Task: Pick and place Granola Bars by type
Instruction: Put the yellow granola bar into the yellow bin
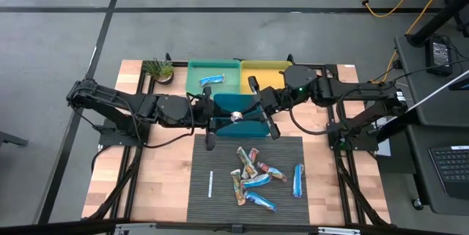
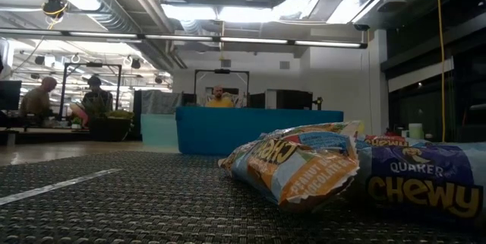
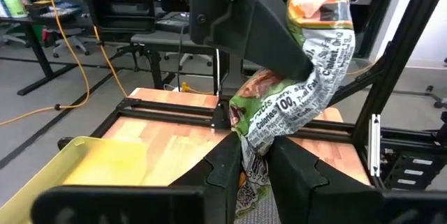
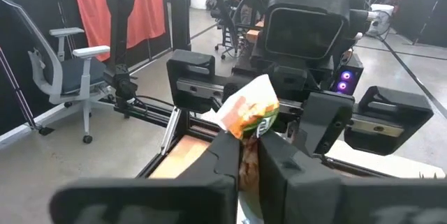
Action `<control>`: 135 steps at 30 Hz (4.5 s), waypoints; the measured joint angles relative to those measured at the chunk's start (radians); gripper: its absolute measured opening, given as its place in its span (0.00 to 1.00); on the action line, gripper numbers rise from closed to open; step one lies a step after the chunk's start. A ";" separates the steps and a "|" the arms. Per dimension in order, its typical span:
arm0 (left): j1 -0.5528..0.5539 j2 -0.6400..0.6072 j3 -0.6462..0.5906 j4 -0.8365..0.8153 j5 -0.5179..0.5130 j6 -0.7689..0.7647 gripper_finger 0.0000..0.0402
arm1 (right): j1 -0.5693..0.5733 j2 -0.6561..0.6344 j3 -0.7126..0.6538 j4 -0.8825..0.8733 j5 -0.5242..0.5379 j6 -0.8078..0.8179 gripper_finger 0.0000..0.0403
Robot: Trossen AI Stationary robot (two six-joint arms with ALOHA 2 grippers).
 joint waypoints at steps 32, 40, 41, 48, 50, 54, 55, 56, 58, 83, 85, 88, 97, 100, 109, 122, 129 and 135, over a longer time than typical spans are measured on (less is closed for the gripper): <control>-0.151 -0.101 0.000 -0.035 -0.139 -0.010 0.45 | -0.096 -0.031 -0.001 -0.428 0.150 -0.022 0.08; -0.151 -0.101 0.000 -0.035 -0.140 -0.010 0.45 | -0.198 -0.031 -0.001 -0.610 0.150 -0.051 0.09; -0.151 -0.101 0.000 -0.035 -0.140 -0.010 0.45 | -0.210 -0.031 -0.001 -0.630 0.150 -0.057 0.08; -0.151 -0.101 0.000 -0.035 -0.141 -0.010 0.44 | -0.303 -0.039 -0.001 -0.741 0.150 -0.106 0.08; -0.151 -0.101 0.000 -0.035 -0.142 -0.010 0.44 | -0.336 -0.040 -0.001 -0.764 0.150 -0.111 0.09; -0.151 -0.101 0.000 -0.034 -0.151 -0.019 0.45 | -0.418 -0.040 -0.001 -0.813 0.150 -0.161 0.10; -0.151 -0.101 0.000 -0.034 -0.155 -0.025 0.45 | -0.441 -0.040 -0.001 -0.818 0.150 -0.172 0.09; -0.151 -0.101 0.000 -0.034 -0.159 -0.028 0.45 | -0.462 -0.040 -0.001 -0.823 0.150 -0.180 0.08; -0.151 -0.101 0.000 -0.034 -0.164 -0.035 0.45 | -0.504 -0.040 -0.001 -0.825 0.150 -0.193 0.07; -0.121 -0.076 0.000 -0.030 -0.160 -0.053 0.44 | -0.804 0.106 -0.001 -0.801 0.171 -0.326 0.10; -0.121 -0.076 0.000 -0.030 -0.161 -0.053 0.43 | -0.809 0.136 -0.001 -0.795 0.171 -0.334 0.10; -0.121 -0.076 0.000 -0.030 -0.160 -0.053 0.43 | -0.813 0.184 -0.001 -0.779 0.187 -0.338 0.08; -0.121 -0.076 0.000 -0.030 -0.160 -0.053 0.43 | -0.813 0.312 -0.001 -0.734 0.209 -0.339 0.10; -0.121 -0.076 0.000 -0.030 -0.160 -0.052 0.44 | -0.813 0.342 -0.001 -0.723 0.209 -0.339 0.10; -0.121 -0.076 0.000 -0.033 -0.159 -0.052 0.44 | -0.813 0.418 -0.001 -0.685 0.209 -0.337 0.06; -0.121 -0.077 0.000 -0.039 -0.159 -0.052 0.43 | -0.814 0.525 -0.001 -0.668 0.212 -0.337 0.06; -0.121 -0.077 0.000 -0.039 -0.160 -0.053 0.44 | -0.814 0.565 -0.001 -0.662 0.212 -0.336 0.10; -0.122 -0.077 0.000 -0.039 -0.160 -0.055 0.43 | -0.815 0.599 -0.001 -0.675 0.211 -0.333 0.07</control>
